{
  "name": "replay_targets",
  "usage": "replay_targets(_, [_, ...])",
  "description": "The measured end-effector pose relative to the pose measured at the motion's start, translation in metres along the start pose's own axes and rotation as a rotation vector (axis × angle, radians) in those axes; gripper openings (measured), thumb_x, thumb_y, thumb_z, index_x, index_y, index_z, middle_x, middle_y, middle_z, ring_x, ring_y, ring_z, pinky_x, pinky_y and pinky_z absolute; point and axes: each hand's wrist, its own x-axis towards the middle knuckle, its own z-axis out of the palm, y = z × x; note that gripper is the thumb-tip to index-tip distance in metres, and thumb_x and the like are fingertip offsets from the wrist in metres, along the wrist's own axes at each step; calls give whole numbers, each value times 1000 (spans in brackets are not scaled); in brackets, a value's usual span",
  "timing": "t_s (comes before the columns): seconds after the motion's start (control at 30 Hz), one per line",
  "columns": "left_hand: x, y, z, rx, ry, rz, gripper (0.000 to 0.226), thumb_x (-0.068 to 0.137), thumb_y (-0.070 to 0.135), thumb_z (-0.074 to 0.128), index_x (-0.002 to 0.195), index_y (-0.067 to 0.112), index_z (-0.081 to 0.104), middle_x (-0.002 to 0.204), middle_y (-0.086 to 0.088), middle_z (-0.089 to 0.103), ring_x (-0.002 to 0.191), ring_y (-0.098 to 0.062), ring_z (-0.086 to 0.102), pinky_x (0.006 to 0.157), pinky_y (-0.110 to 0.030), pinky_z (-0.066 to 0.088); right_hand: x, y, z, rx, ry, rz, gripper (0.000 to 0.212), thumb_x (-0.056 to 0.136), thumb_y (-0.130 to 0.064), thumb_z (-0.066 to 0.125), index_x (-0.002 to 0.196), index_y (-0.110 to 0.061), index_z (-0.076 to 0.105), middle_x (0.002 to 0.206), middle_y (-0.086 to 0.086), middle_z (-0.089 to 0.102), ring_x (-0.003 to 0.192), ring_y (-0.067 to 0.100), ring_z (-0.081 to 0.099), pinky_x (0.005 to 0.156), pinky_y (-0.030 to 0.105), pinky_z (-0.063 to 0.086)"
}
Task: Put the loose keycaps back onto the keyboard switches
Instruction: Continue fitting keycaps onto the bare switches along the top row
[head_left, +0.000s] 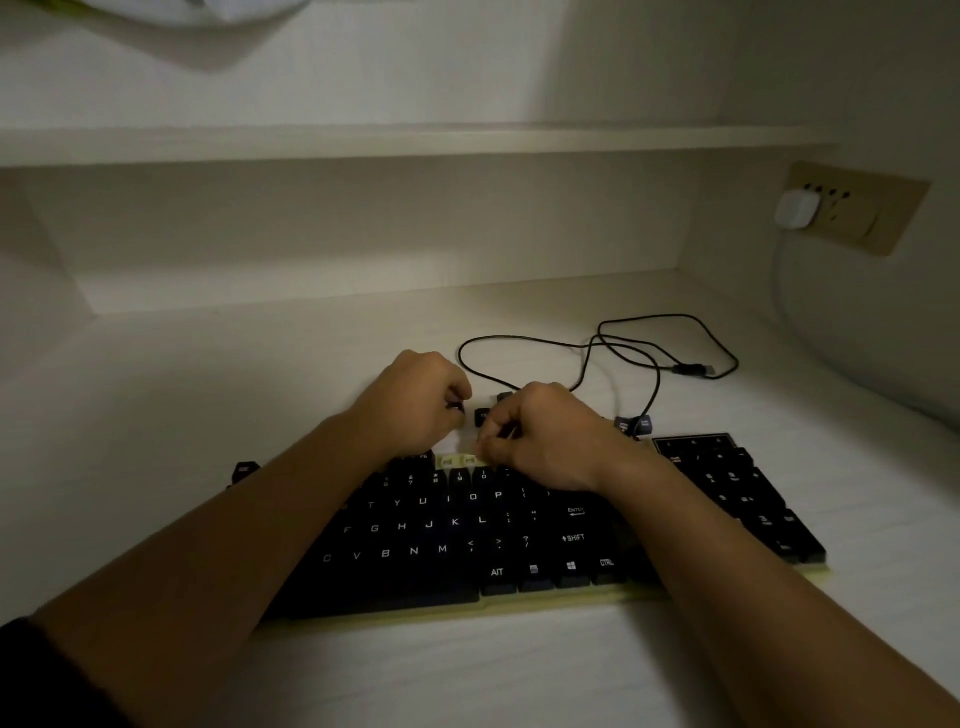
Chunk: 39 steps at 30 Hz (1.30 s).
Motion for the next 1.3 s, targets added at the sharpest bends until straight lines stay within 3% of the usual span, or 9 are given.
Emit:
replay_targets(0.23, [-15,3,-19,-112,24,42,19,85,15,69,103,16,75,98,-1,76,88,-11,69,89,-30,54,0,-1,2,8,7,16,12,87,-23,70,81,-19,78,81,-6,75,78,11,69,78,35,59])
replay_targets(0.5, [-54,-1,-33,-262,-12,98,21,86,16,68,106,22,74,92,15,72,82,5,67,80,-10,50,0,-2,1,13,3,31,10,88,-24,71,82,-21,79,82,-10,74,79,6,67,76,27,56])
replay_targets(0.67, [-69,-6,-24,-403,36,111,17,81,11,74,97,17,74,88,8,75,82,0,69,80,-18,56,0,-3,1,21,1,39,10,88,-23,71,81,-21,79,83,-8,75,80,8,68,78,28,57])
replay_targets(0.93, [-76,-4,-12,-322,122,150,9,81,16,75,89,20,76,83,13,74,81,5,67,78,-9,50,-1,-2,1,27,7,48,12,88,-23,71,78,-20,78,81,-6,75,79,9,69,80,33,59])
replay_targets(1.17, [-78,0,-9,-303,186,108,7,79,19,77,85,23,78,81,13,75,76,1,69,80,-24,57,-1,-3,1,42,9,43,12,87,-27,72,79,-22,78,80,-9,74,77,7,68,78,31,58])
replay_targets(1.3, [-78,3,-6,-325,223,37,5,78,21,77,81,23,79,78,14,75,74,1,68,77,-20,56,-1,-4,1,33,8,38,13,88,-27,71,78,-21,77,82,-7,74,79,9,68,78,31,58])
